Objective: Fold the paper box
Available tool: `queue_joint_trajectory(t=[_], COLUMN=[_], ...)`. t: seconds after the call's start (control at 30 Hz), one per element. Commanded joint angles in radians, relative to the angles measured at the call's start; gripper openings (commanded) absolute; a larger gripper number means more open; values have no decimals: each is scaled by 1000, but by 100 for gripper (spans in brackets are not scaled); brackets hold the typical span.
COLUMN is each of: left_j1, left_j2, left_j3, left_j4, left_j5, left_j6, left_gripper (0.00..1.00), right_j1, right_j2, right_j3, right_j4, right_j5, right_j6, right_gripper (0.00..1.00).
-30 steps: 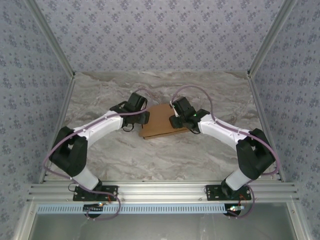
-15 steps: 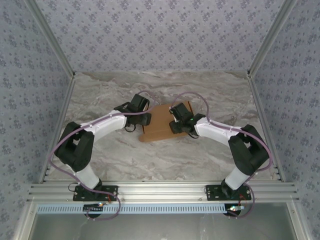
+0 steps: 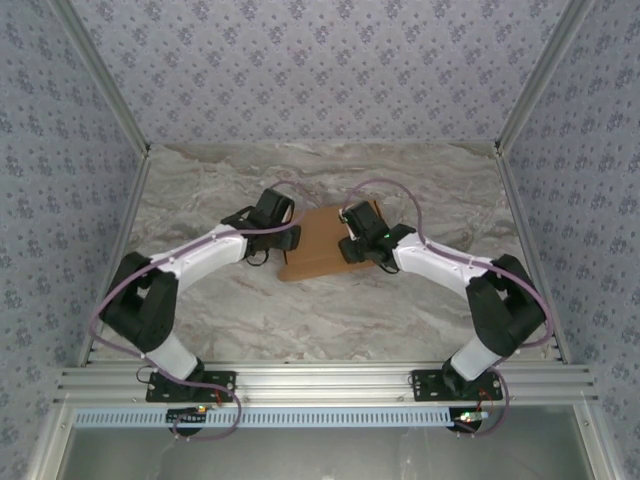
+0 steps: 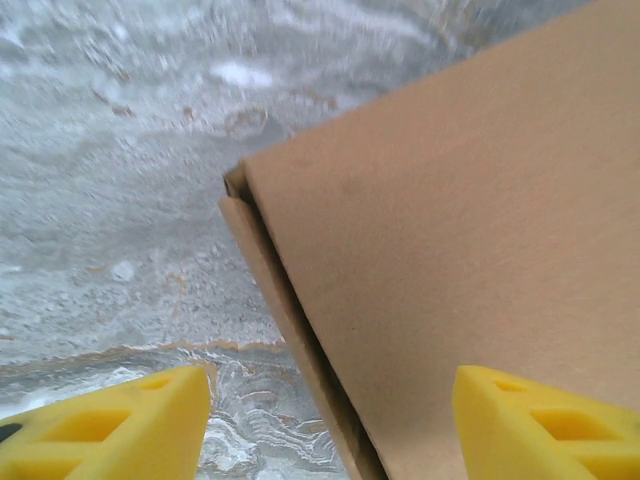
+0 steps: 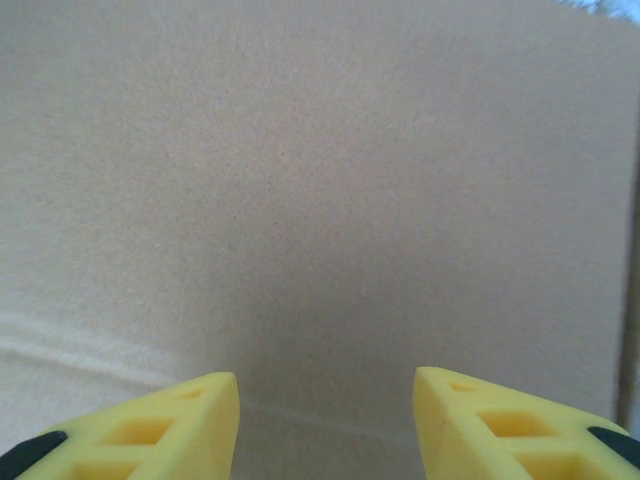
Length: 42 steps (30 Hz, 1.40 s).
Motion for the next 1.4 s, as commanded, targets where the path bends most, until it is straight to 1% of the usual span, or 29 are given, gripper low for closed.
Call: queue_joint_trajectory(t=[0.0, 0.1, 0.17, 0.23, 0.27, 0.33, 0.4, 0.47, 0.57, 0.77, 0.9, 1.0, 1.07, 1.13, 1.27, 1.37], left_j1=[41, 91, 129, 167, 186, 220, 248, 264, 267, 265, 250, 250, 246, 235, 209, 206], left_j2=[-95, -145, -174, -187, -185, -170, -145, -110, -66, -10, 22, 61, 91, 129, 243, 352], left_j3=[-39, -90, -126, -143, -144, -137, -117, -80, -33, 9, 60, 114, 155, 205, 348, 477], left_j4=[70, 114, 151, 169, 169, 168, 155, 120, 86, 72, 13, -23, -43, -69, -139, -197], left_j5=[35, 108, 157, 197, 218, 260, 294, 311, 331, 396, 369, 385, 418, 427, 452, 498], left_j6=[-27, -64, -92, -115, -127, -146, -165, -178, -169, -168, -119, -78, -32, 20, 140, 198], left_gripper=[66, 67, 72, 77, 79, 81, 83, 83, 84, 83, 83, 83, 84, 84, 84, 84], right_j1=[6, -5, -29, -67, -92, -137, -172, -197, -214, -266, -274, -253, -216, -177, -129, -126], right_j2=[-94, -156, -206, -253, -275, -307, -325, -327, -327, -357, -403, -420, -426, -427, -396, -351], right_j3=[13, -22, -55, -88, -104, -138, -172, -191, -207, -233, -259, -290, -316, -345, -422, -444], right_j4=[-68, -104, -123, -128, -123, -99, -68, -57, -61, -106, -115, -97, -86, -61, 88, 179], right_j5=[58, 118, 148, 140, 115, 28, -62, -114, -140, -215, -272, -335, -344, -354, -455, -487], right_j6=[-22, -31, -28, -14, 0, 33, 61, 84, 94, 76, 104, 140, 175, 215, 314, 349], right_gripper=[54, 60, 63, 67, 70, 80, 84, 86, 87, 87, 87, 86, 86, 86, 85, 85])
